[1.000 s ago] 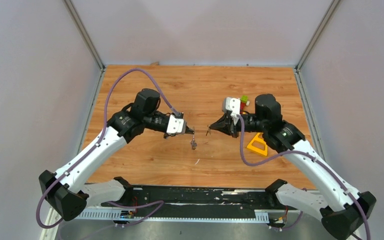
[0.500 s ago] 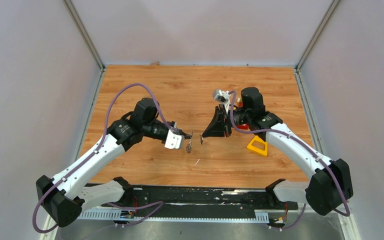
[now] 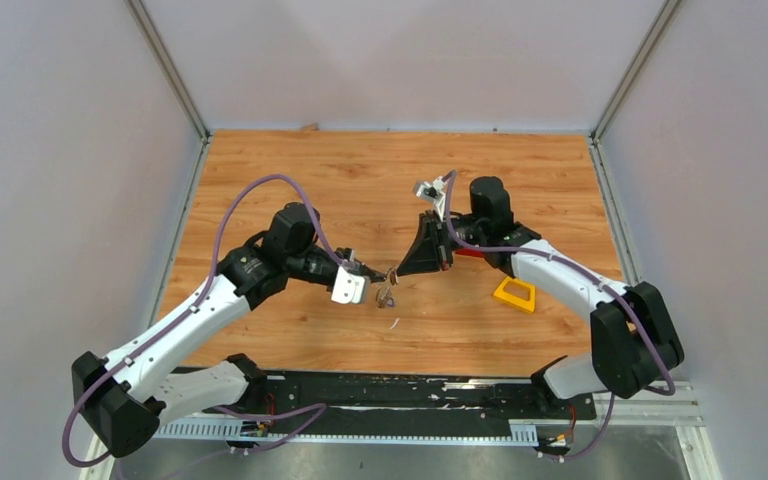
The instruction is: Put the keys on the keyring
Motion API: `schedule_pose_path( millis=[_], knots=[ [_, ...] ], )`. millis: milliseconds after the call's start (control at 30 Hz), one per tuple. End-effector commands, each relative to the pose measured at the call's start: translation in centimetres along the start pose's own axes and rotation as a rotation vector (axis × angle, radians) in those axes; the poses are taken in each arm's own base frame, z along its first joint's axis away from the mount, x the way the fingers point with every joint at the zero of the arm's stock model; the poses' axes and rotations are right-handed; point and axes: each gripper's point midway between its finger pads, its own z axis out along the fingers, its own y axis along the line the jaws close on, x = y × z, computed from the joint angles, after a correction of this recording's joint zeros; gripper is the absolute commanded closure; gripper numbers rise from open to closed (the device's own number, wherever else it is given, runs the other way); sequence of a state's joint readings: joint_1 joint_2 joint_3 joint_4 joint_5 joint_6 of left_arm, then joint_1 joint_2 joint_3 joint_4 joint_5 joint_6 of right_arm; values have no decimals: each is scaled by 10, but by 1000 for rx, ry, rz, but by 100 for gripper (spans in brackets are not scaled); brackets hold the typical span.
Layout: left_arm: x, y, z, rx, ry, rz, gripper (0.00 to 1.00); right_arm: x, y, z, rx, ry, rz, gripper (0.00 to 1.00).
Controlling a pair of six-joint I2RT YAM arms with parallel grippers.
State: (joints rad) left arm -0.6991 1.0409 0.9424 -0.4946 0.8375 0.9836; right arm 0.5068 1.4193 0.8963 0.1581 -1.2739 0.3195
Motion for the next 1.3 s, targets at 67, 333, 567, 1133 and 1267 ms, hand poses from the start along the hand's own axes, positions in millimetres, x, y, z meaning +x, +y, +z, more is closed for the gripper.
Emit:
schedule_pose_path(
  millis=[67, 333, 567, 1133, 1267],
  knots=[
    [-17, 12, -5, -61, -40, 47, 100, -3, 9, 4, -71, 5, 1, 100],
    [-18, 12, -4, -58, -49, 46, 100, 0, 9, 8, -100, 24, 16, 100],
    [-18, 8, -2, -42, -61, 39, 100, 0, 14, 10, -119, 30, 1, 100],
    [-20, 4, 0, -16, -77, 28, 100, -4, 14, 12, -122, 29, -3, 100],
    [-18, 5, 1, -18, -72, 28, 100, -4, 15, 12, -124, 30, -7, 100]
  ],
)
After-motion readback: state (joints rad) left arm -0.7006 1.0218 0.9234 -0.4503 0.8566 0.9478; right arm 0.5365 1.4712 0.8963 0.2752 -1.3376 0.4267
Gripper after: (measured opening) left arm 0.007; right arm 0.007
